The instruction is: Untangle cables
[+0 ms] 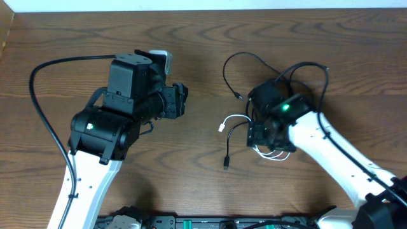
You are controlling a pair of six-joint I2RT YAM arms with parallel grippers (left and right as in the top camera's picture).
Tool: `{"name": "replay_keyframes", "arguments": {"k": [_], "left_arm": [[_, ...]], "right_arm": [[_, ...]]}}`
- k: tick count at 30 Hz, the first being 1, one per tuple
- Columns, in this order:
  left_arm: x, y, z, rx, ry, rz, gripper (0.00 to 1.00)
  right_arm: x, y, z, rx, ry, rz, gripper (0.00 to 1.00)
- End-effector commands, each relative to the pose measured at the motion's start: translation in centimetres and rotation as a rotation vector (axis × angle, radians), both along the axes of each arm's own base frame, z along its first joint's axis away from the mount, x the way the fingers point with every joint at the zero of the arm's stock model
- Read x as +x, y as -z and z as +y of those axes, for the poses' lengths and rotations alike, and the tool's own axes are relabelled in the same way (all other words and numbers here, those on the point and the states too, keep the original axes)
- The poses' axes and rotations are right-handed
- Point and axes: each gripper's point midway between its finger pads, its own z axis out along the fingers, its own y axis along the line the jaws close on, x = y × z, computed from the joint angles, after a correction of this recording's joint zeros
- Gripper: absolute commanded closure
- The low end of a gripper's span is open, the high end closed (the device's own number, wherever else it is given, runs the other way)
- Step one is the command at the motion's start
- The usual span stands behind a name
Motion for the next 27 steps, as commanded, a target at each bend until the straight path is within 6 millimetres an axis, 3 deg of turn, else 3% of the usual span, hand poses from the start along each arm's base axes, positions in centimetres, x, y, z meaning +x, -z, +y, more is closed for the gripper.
{"name": "replay_keyframes", "arguments": {"k": [1, 7, 11, 27], "left_arm": [[0.1, 0.6, 0.7, 0.027, -0.026, 0.017, 0.37], [0.0, 0.7, 0.7, 0.028, -0.025, 0.023, 0.37], [-0.1, 0.6, 0.6, 0.024, -0.02, 0.025, 0.37], [-0.4, 0.9, 0.7, 0.029, -0.02, 0.039, 0.37]], "right_arm": [[-0.3, 2.0, -0.1, -0.036, 0.047, -0.033, 0.21], [0.8, 4.6, 0.8, -0.003, 0.05, -0.136, 0.24], [1.0, 5.9, 0.3, -0.007, 0.103, -0.169, 0.23], [-1.8, 8.9, -2.7, -0.101, 0.101, -0.119, 0.21]]}}
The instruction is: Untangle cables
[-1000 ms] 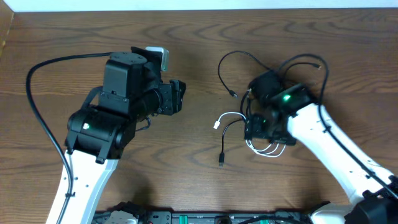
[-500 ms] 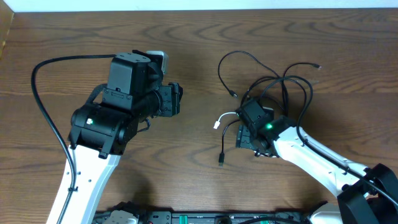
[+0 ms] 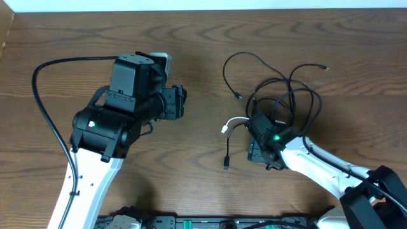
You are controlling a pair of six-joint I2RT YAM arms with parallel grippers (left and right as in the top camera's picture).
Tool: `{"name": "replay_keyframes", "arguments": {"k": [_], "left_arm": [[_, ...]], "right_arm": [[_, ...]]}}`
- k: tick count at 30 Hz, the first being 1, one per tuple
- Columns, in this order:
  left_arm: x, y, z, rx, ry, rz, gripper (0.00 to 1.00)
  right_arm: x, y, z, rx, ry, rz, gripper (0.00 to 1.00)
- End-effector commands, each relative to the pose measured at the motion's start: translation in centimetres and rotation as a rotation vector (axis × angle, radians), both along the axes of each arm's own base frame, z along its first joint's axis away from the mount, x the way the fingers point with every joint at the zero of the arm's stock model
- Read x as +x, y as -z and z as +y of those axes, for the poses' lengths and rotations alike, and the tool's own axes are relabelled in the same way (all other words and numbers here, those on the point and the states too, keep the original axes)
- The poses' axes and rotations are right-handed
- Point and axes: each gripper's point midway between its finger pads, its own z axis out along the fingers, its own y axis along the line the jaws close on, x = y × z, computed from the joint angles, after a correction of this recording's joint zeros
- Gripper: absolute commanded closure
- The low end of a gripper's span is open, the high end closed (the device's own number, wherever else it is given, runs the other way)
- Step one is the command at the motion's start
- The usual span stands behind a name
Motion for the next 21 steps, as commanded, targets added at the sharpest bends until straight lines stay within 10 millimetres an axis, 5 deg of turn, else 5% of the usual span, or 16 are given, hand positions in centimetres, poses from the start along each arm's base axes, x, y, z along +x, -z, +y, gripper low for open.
{"name": "replay_keyframes", "arguments": {"k": [1, 7, 14, 21], "left_arm": [[-0.03, 0.17, 0.35, 0.008, -0.012, 0.007, 0.37], [-0.08, 0.19, 0.37, 0.009, -0.013, 0.009, 0.37], [-0.08, 0.19, 0.38, 0.01, -0.013, 0.009, 0.37], [-0.07, 0.19, 0.37, 0.009, -0.013, 0.008, 0.37]], "right_arm": [[-0.28, 0.38, -0.97, -0.047, 0.013, -0.011, 0.21], [-0.7, 0.72, -1.27, -0.053, 0.013, -0.001, 0.23], [-0.85, 0.76, -1.11, -0.044, 0.011, 0.008, 0.59], [-0.84, 0.76, -1.11, -0.044, 0.011, 0.007, 0.78]]}}
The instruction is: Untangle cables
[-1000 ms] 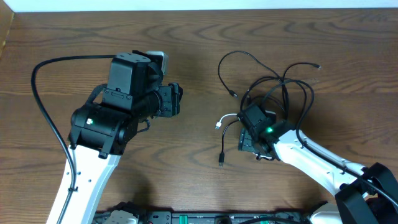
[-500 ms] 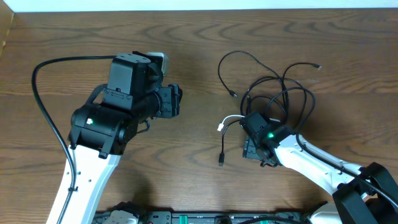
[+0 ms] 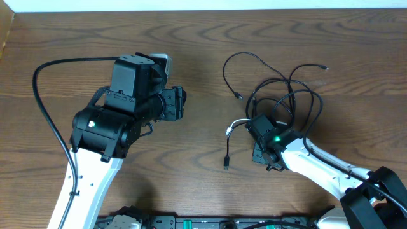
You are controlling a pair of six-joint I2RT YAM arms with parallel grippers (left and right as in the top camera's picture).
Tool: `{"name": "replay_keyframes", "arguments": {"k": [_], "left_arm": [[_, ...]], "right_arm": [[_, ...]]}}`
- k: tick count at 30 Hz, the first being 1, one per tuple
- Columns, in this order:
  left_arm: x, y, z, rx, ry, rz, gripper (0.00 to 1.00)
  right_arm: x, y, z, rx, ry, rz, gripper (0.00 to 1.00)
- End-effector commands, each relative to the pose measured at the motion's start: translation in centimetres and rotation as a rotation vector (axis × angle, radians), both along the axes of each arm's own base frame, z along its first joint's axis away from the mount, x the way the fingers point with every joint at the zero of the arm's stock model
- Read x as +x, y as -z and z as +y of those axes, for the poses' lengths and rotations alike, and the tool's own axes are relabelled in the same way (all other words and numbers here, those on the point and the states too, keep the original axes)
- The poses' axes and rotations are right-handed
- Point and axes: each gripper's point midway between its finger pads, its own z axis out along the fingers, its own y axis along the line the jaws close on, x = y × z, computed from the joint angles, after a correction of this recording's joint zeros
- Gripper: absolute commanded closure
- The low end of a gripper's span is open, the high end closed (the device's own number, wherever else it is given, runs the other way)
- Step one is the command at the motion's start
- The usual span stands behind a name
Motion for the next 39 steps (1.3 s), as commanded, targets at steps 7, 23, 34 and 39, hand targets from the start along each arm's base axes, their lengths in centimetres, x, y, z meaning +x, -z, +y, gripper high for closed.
{"name": "replay_keyframes", "arguments": {"k": [7, 23, 34, 39], "left_arm": [[0.1, 0.0, 0.3, 0.005, -0.013, -0.002, 0.37], [0.1, 0.0, 0.3, 0.006, -0.013, -0.003, 0.37], [0.1, 0.0, 0.3, 0.006, -0.013, -0.003, 0.37], [0.1, 0.0, 0.3, 0.005, -0.013, -0.002, 0.37]], "right_arm": [[-0.8, 0.6, -0.8, -0.034, 0.001, 0.016, 0.86], [0.6, -0.5, 1.9, 0.064, -0.101, -0.001, 0.92], [6.6, -10.1, 3.6, 0.09, -0.201, -0.091, 0.9], [7.7, -12.5, 2.7, 0.124, -0.168, -0.086, 0.78]]}}
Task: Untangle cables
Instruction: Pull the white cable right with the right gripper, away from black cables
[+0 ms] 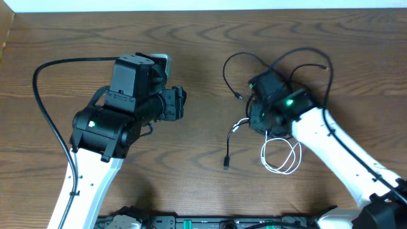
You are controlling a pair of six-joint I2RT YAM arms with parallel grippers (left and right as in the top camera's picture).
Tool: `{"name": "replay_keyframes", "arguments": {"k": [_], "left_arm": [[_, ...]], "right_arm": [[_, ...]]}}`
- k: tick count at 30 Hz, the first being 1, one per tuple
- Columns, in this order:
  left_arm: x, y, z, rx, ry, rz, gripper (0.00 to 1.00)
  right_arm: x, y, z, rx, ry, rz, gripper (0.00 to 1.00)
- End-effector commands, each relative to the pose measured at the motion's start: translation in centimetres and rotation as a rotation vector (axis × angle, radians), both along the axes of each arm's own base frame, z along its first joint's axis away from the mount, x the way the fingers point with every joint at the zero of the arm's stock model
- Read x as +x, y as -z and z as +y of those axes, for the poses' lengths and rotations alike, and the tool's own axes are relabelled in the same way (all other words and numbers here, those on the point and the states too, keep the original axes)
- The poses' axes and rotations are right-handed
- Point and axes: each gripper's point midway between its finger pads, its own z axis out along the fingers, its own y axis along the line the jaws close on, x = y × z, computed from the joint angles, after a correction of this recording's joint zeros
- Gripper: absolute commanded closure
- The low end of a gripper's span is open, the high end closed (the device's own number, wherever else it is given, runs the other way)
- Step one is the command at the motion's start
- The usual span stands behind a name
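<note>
A tangle of thin cables lies right of centre in the overhead view. One black cable (230, 67) curls at the top, and another black lead (227, 151) runs down to a plug. A white cable (280, 156) lies coiled below, its end reaching up toward my right gripper (257, 118). That gripper sits low over the middle of the tangle. Its wrist hides the fingers, and black loops (310, 53) arch over the arm. My left gripper (179, 102) hovers far left of the cables, open and holding nothing.
The brown wooden table (203, 38) carries the work. A thick black hose (39, 102) loops out from the left arm. A white block (162, 58) peeks out behind the left wrist. A dark rail (203, 222) runs along the near edge.
My right gripper has moved from the near side of the tangle up toward its middle. The white coil, covered before, now lies exposed. The black loops have drawn up over the arm. The left arm is unchanged.
My right gripper first sat on the tangle's centre with white loops showing below it. Then it was lower, at the near side, covering the white coil while black loops lay spread behind. Now it is back at the centre, with the white coil uncovered and wider. The left arm stayed put.
</note>
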Motion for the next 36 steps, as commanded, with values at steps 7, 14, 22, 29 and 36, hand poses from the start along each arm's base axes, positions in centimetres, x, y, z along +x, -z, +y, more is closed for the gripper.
{"name": "replay_keyframes", "arguments": {"k": [7, 14, 22, 29, 36], "left_arm": [[0.1, 0.0, 0.3, 0.006, -0.012, -0.003, 0.37], [0.1, 0.0, 0.3, 0.006, -0.013, -0.002, 0.37], [0.1, 0.0, 0.3, 0.005, -0.012, -0.002, 0.37], [0.1, 0.0, 0.3, 0.005, -0.012, -0.002, 0.37], [0.1, 0.0, 0.3, 0.006, -0.012, -0.002, 0.37]], "right_arm": [[-3.7, 3.1, -1.7, -0.05, -0.02, 0.149, 0.78], [-5.9, 8.3, -2.9, -0.06, 0.032, 0.182, 0.74], [-5.7, 11.5, -3.3, -0.038, 0.063, 0.106, 0.73], [-4.5, 11.6, -3.8, -0.054, 0.14, 0.044, 0.73], [-3.8, 11.8, -3.9, -0.054, 0.198, 0.021, 0.73]]}}
